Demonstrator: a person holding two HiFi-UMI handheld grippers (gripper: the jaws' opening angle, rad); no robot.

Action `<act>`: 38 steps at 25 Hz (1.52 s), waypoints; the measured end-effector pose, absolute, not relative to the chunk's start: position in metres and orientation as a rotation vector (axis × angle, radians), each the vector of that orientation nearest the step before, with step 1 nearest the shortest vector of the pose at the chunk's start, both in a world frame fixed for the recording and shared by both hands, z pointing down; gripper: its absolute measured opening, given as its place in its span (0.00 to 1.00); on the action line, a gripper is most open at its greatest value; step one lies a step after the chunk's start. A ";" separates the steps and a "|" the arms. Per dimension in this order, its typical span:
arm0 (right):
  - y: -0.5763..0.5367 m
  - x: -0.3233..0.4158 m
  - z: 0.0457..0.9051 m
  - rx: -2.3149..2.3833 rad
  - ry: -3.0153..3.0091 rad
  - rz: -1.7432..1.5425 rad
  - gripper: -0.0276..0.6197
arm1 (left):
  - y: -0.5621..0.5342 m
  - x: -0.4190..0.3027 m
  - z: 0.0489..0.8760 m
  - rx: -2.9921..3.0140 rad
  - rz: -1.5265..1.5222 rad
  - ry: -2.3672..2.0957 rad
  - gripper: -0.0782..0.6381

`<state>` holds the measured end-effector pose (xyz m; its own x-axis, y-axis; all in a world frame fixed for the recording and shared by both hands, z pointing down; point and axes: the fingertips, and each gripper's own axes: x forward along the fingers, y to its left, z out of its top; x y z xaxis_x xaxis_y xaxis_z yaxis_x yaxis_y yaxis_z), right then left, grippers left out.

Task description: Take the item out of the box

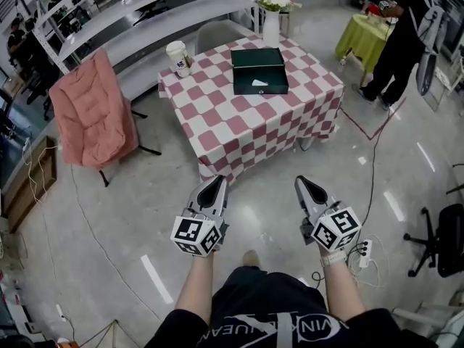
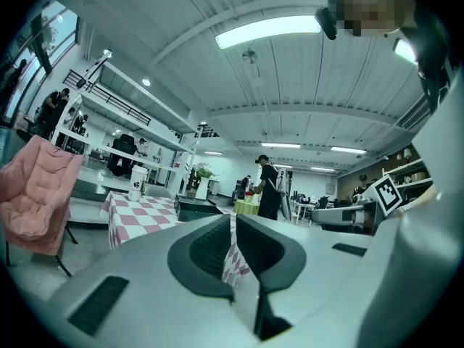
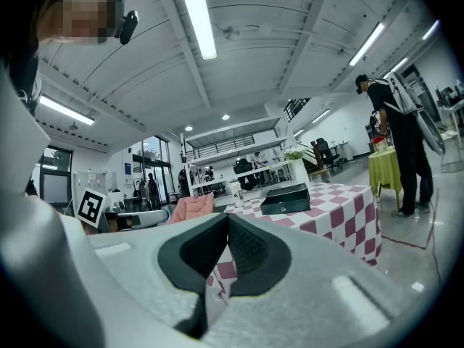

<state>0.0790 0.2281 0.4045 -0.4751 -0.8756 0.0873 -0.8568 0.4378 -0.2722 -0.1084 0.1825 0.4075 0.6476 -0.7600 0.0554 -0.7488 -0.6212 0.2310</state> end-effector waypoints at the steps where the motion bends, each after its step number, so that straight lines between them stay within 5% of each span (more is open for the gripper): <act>1: 0.224 0.078 0.407 -1.582 2.599 -0.436 0.05 | 0.178 -0.110 0.410 2.637 -0.067 -1.220 0.15; 38: 0.068 0.071 0.423 -1.514 2.604 -0.491 0.05 | 0.035 -0.118 0.427 2.604 -0.048 -1.287 0.14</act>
